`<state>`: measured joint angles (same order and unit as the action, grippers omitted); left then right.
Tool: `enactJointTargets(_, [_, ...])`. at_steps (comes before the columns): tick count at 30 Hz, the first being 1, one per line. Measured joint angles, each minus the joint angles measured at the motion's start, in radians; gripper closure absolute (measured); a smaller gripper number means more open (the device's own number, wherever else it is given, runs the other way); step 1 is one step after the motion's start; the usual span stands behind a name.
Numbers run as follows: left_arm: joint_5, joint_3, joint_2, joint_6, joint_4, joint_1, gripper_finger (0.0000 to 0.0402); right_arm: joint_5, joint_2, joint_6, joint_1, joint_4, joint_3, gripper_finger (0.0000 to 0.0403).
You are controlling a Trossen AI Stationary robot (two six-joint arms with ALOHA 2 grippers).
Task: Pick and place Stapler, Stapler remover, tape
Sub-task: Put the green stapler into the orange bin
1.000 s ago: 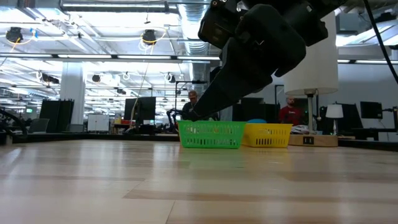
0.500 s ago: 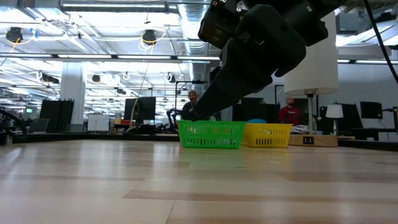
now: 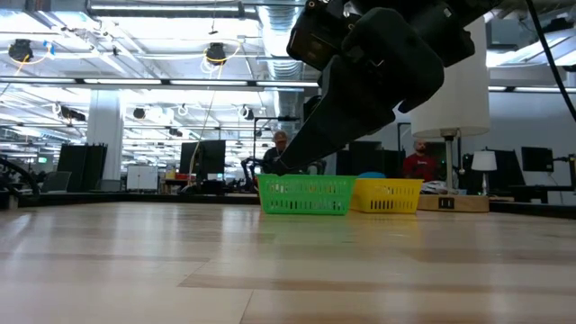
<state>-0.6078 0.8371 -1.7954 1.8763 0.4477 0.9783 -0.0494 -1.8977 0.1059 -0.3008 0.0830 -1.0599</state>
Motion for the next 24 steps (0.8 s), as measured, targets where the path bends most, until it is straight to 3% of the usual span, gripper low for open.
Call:
enactJointTargets(4, [0.004,-0.002,-0.001,-0.001,-0.030,0.000,0.0259,0.000,0.000,0.000,0.000,0.000,0.000,0.0122])
enactJointTargets(12, [0.018,-0.004,0.002,-0.034,-0.063,-0.005,0.0388,0.000,0.000,0.000,0.000,0.000,0.000,0.0122])
enactJointTargets(24, [0.069,0.000,0.005,-0.193,0.001,-0.090,0.0399,0.000,0.000,0.000,0.000,0.002,0.000,0.0122])
